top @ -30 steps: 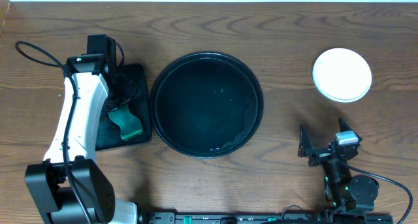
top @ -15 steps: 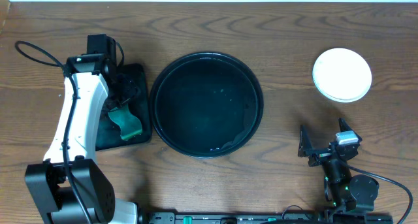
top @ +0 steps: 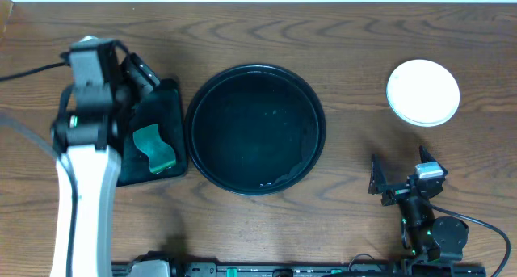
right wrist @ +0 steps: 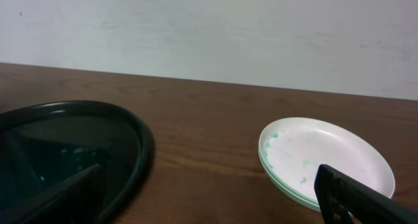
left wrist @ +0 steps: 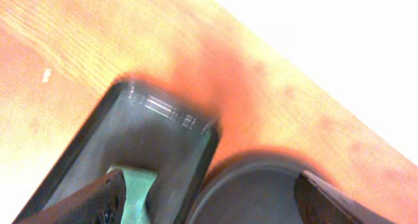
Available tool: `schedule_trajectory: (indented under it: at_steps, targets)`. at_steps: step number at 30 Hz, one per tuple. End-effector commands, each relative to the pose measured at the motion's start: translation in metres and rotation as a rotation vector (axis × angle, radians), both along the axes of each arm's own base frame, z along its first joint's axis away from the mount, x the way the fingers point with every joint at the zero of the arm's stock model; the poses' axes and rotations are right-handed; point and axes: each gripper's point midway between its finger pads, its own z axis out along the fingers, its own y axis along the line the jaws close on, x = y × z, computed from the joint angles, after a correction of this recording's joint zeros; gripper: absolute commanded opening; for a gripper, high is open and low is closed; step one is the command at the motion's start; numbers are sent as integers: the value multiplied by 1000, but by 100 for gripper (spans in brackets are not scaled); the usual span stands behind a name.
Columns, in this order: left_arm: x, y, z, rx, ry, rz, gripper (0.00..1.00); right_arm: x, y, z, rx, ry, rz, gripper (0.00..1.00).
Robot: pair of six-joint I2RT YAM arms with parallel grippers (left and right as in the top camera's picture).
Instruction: Clean dirty plates on tray and stack at the side
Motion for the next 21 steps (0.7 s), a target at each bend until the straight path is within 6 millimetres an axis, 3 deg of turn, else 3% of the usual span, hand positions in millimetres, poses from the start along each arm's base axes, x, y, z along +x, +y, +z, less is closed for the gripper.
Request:
schedule_trajectory:
  at_steps: [1,4,10,17,21]
  targets:
    - [-19,2,13,36,-119,12,82,0,-4,-1,-1,1,-19,99]
    - [-35,2,22,58,-251,16,83,0,-4,-1,-1,1,-19,99]
    - [-79,7,17,96,-492,63,82,0,-4,-1,-1,1,-19,99]
    - [-126,12,-17,124,-660,119,82,0,-4,-1,-1,1,-19,99]
    - [-138,12,-32,127,-710,127,83,0,-4,-1,-1,1,-19,99]
